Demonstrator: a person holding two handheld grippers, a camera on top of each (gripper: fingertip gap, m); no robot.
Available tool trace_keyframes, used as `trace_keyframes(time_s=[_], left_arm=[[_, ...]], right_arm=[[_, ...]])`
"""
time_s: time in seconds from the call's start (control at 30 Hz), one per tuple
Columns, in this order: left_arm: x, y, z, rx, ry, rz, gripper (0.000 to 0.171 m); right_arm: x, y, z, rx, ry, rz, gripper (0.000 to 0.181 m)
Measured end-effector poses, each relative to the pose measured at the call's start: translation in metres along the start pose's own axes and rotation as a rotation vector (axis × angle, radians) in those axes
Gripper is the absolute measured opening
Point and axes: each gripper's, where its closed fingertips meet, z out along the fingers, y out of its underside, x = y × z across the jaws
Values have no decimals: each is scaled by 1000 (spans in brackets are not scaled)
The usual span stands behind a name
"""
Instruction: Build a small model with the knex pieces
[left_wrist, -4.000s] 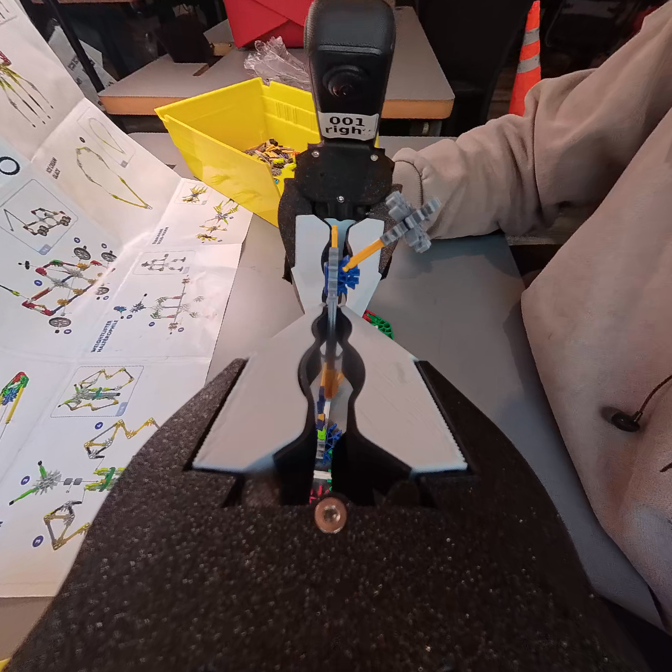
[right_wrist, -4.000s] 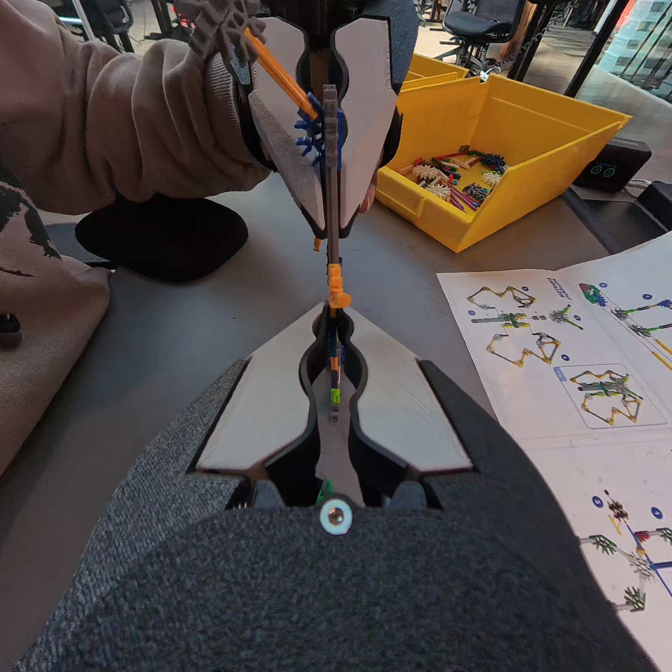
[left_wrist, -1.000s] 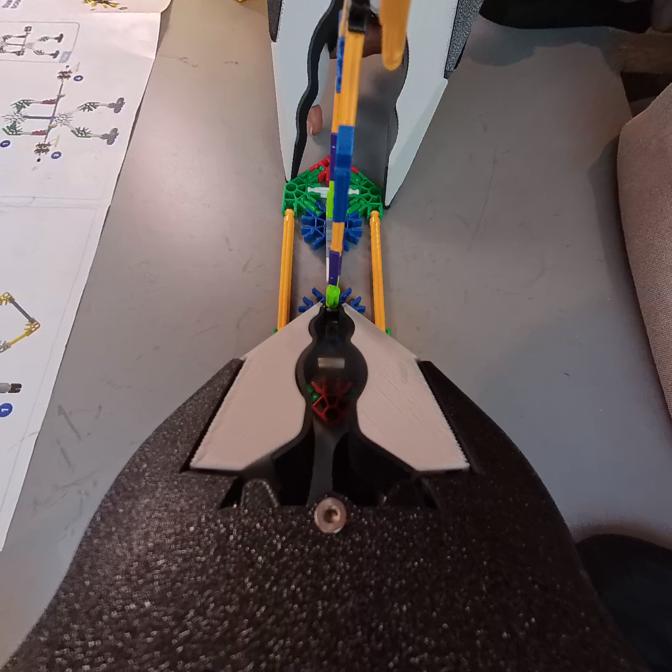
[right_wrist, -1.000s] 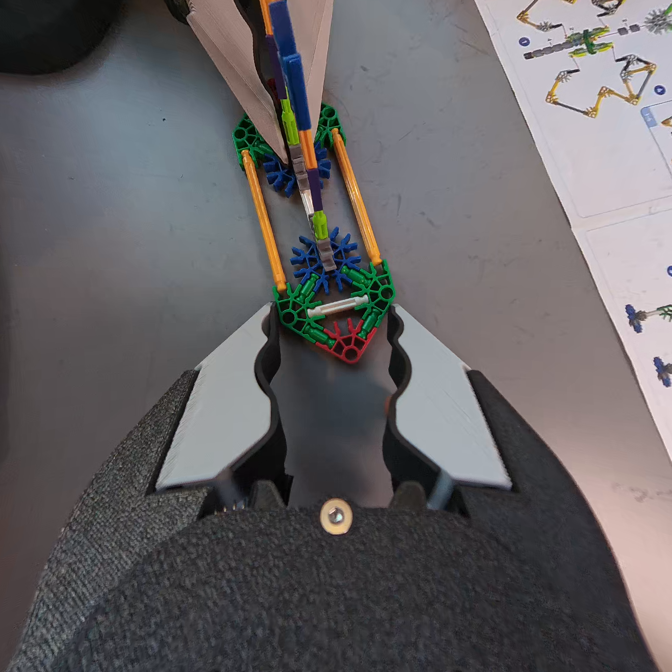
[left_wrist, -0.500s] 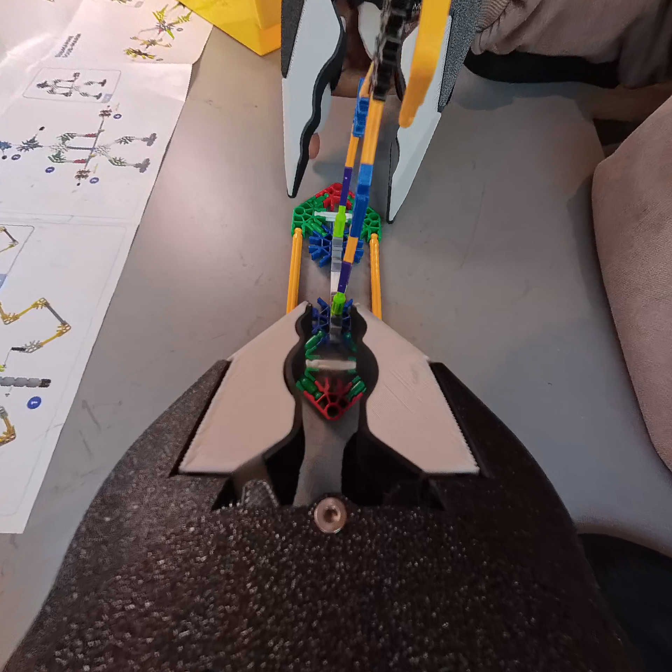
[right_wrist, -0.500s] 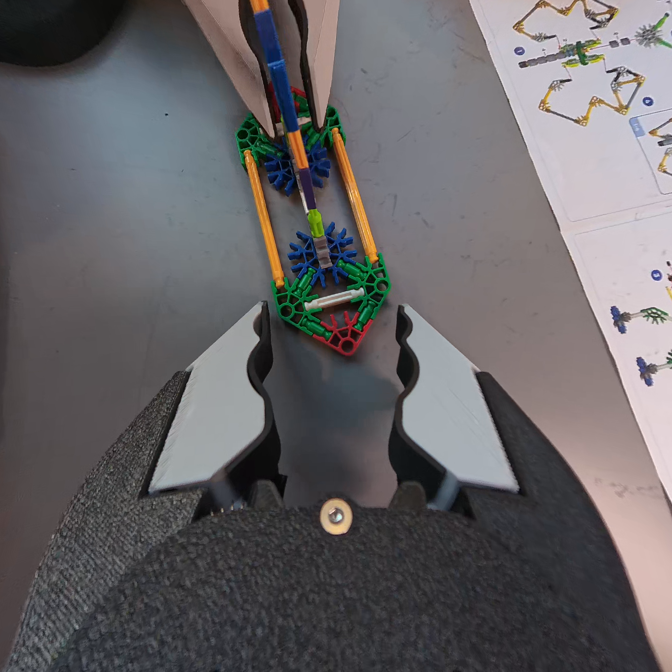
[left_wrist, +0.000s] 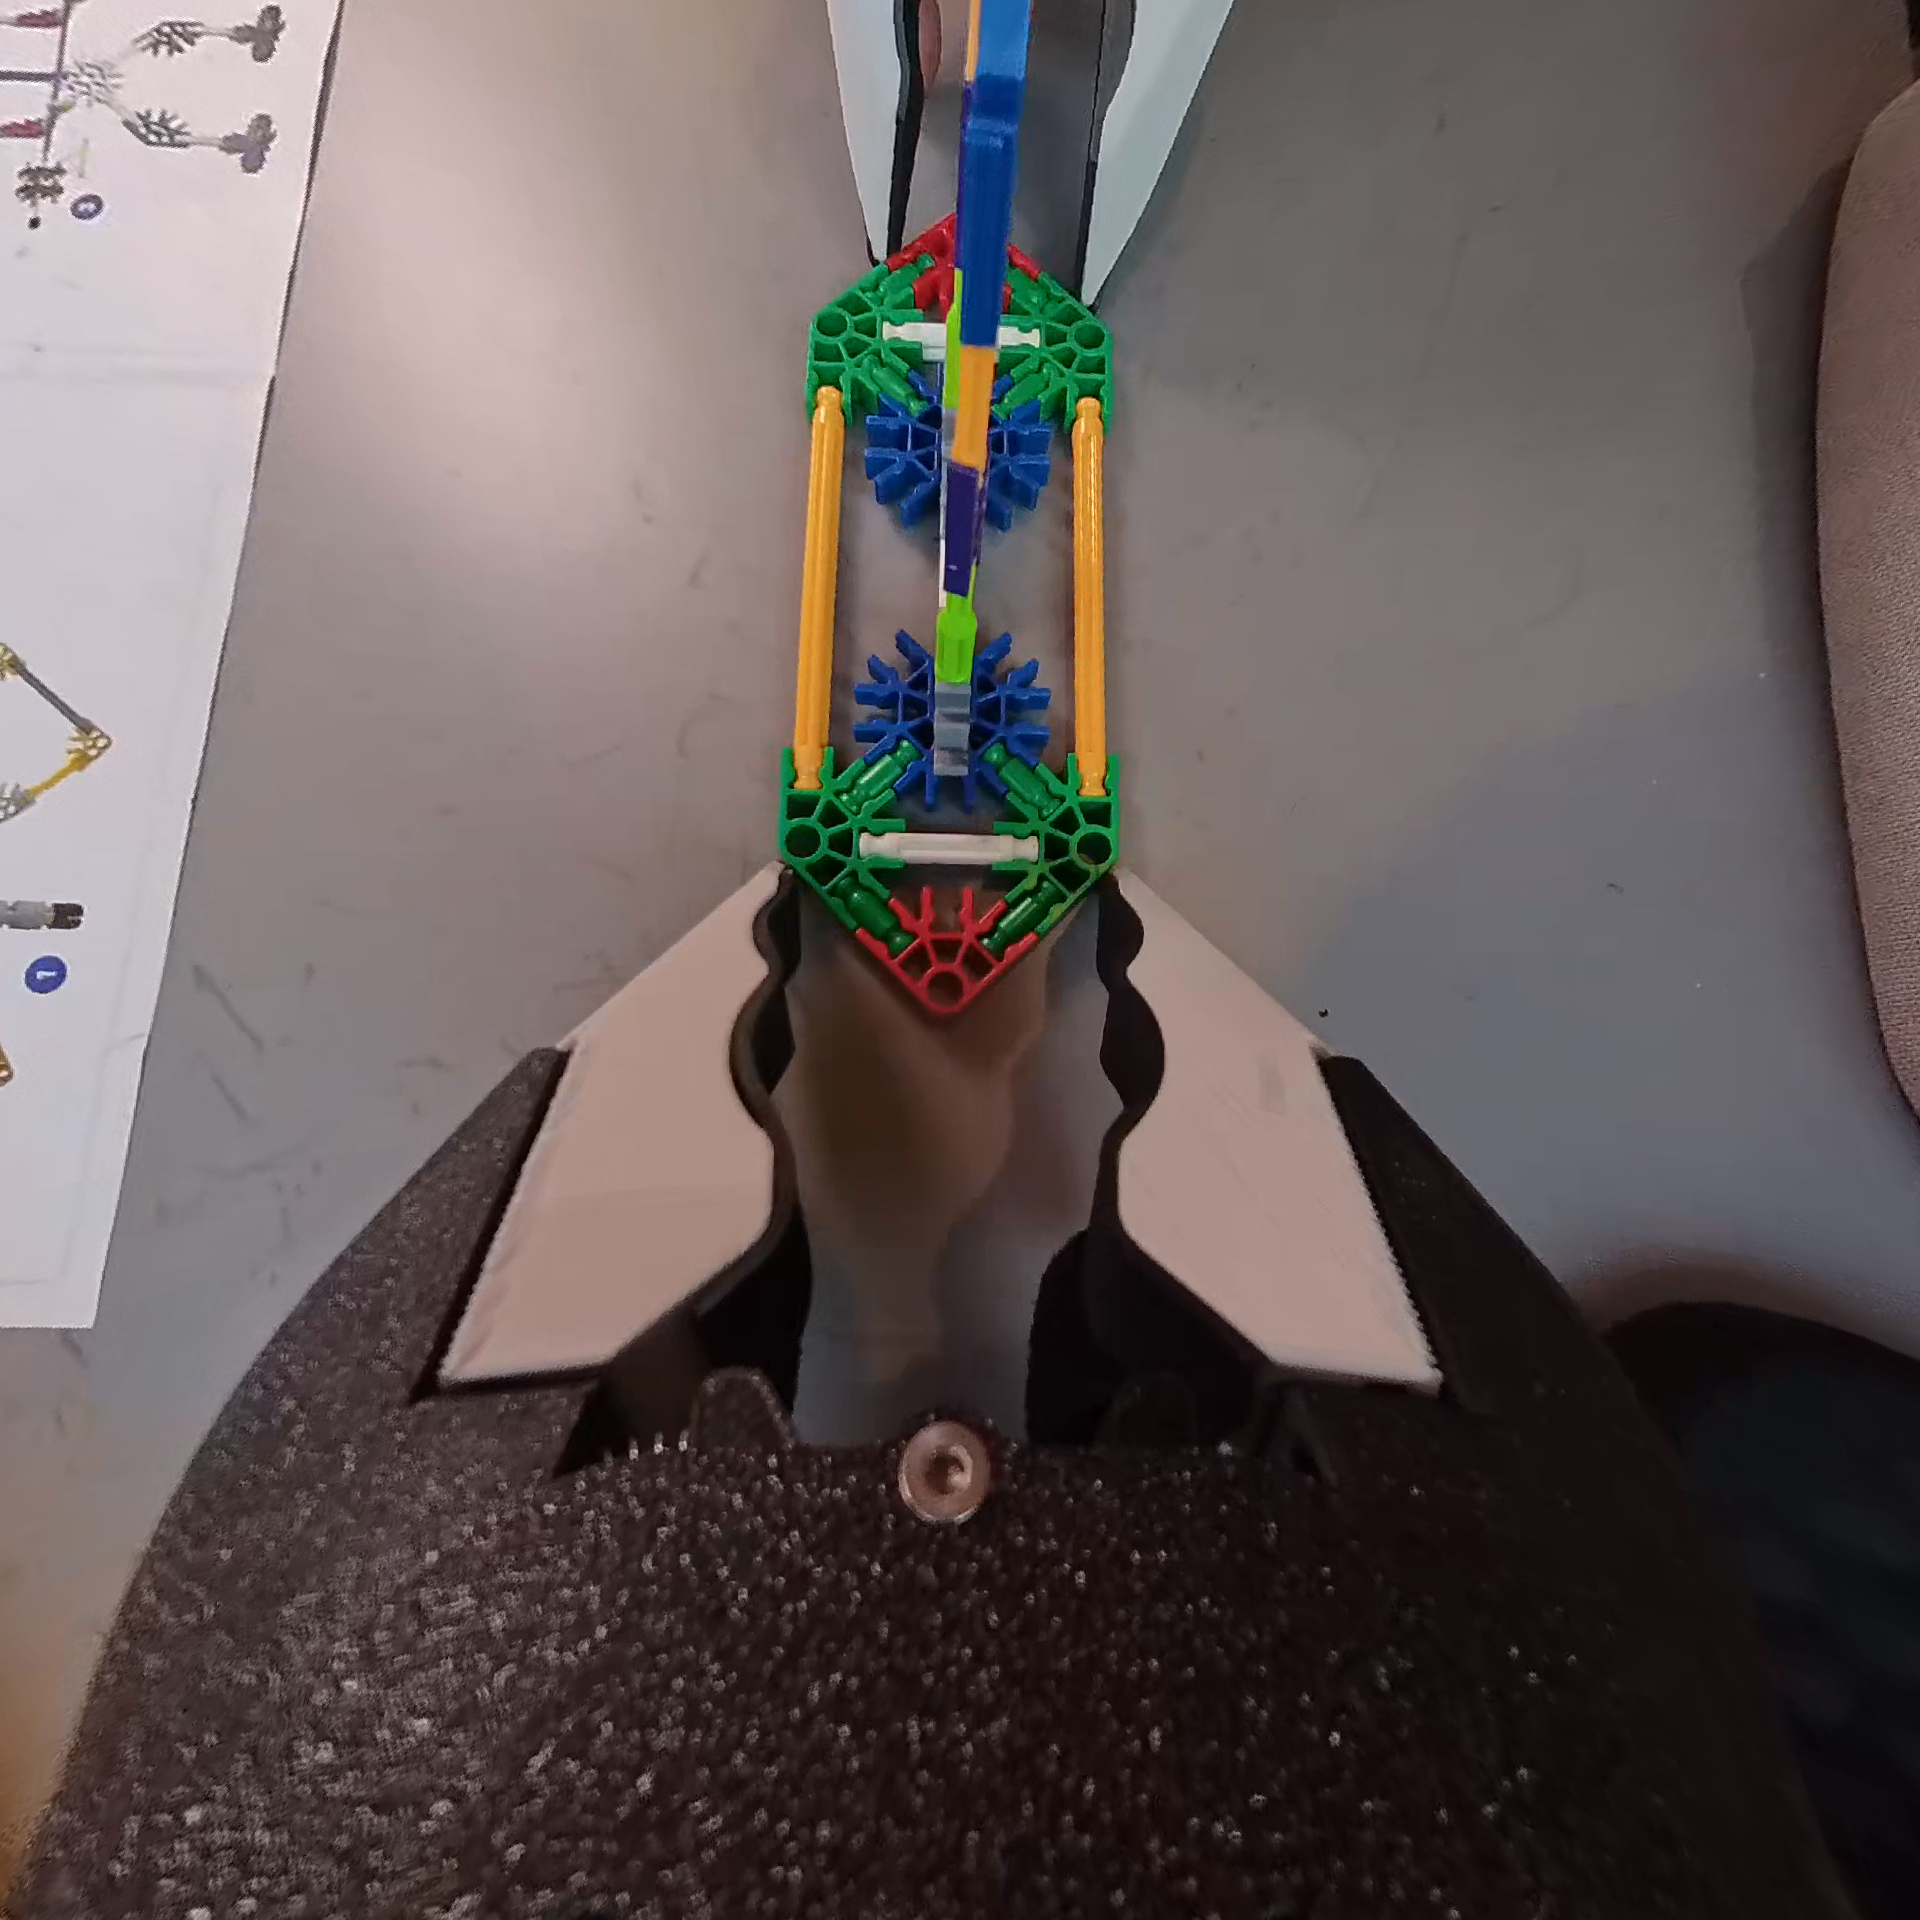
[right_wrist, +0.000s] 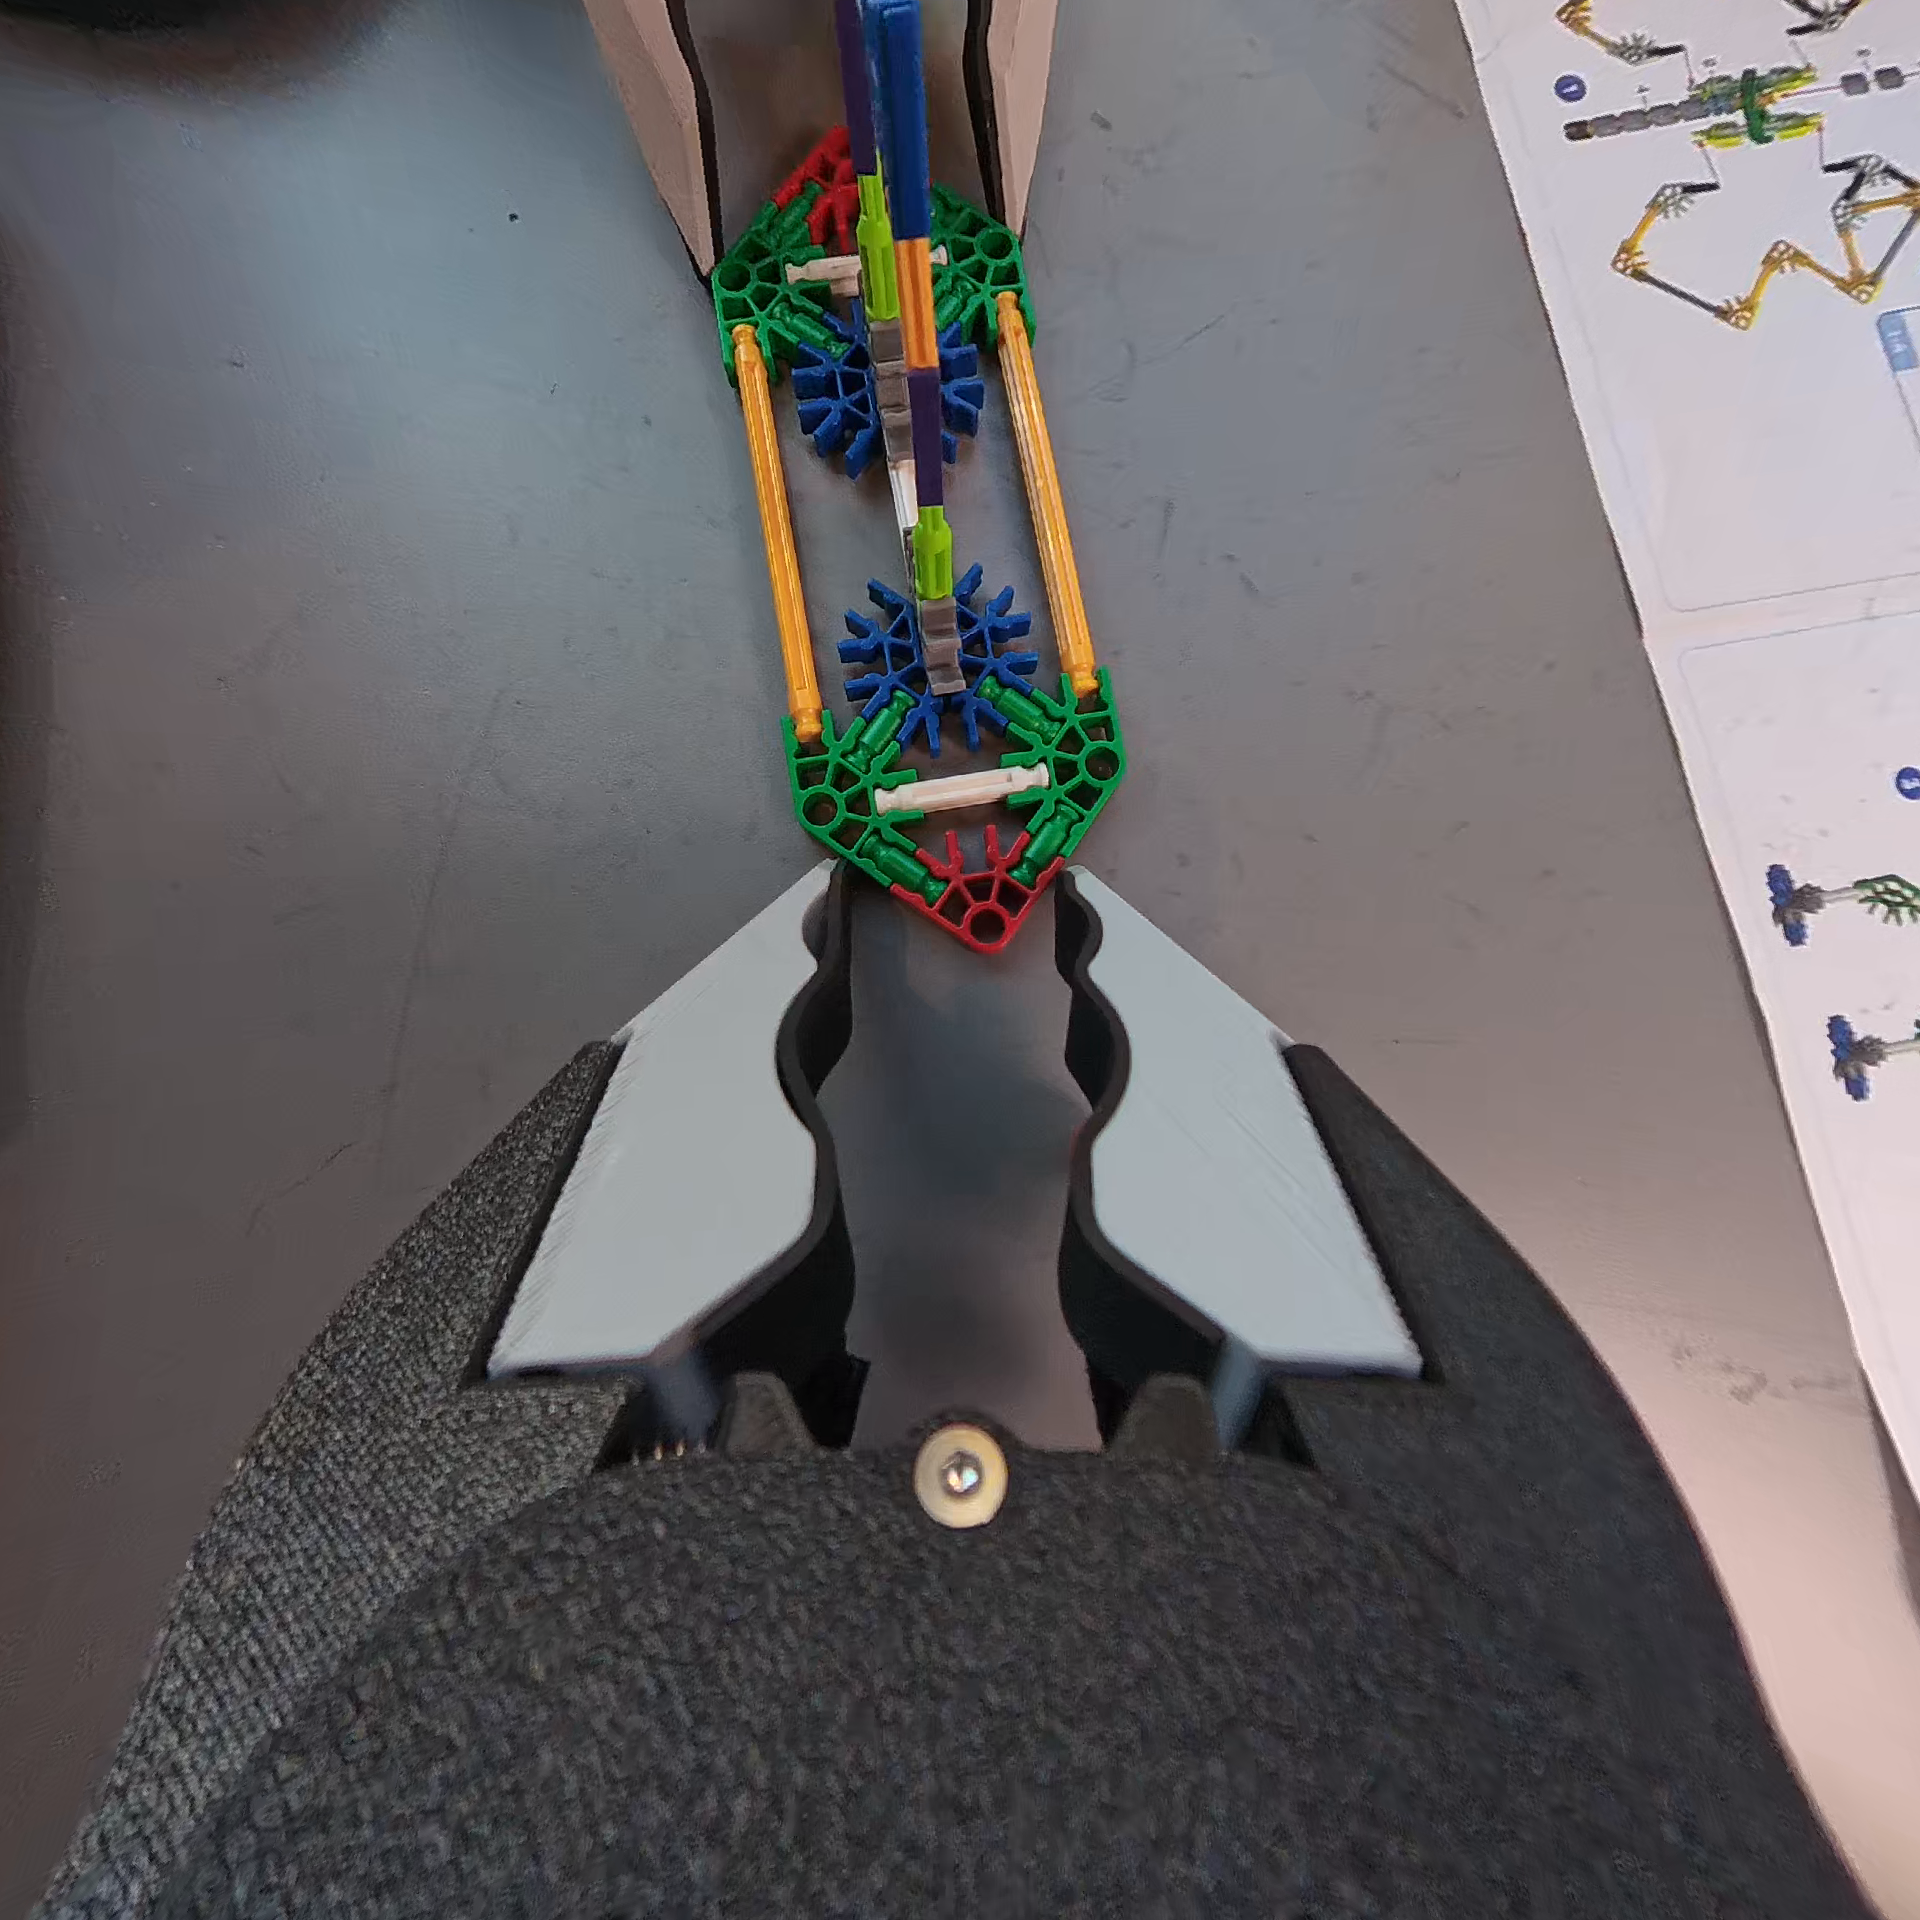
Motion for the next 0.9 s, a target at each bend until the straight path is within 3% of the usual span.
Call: trace_keyframes(time_s=[0.9], left_arm=[[-1, -1, 0, -17, 1, 20, 56]], right_arm=[[0, -2, 2, 15, -15, 23, 36]])
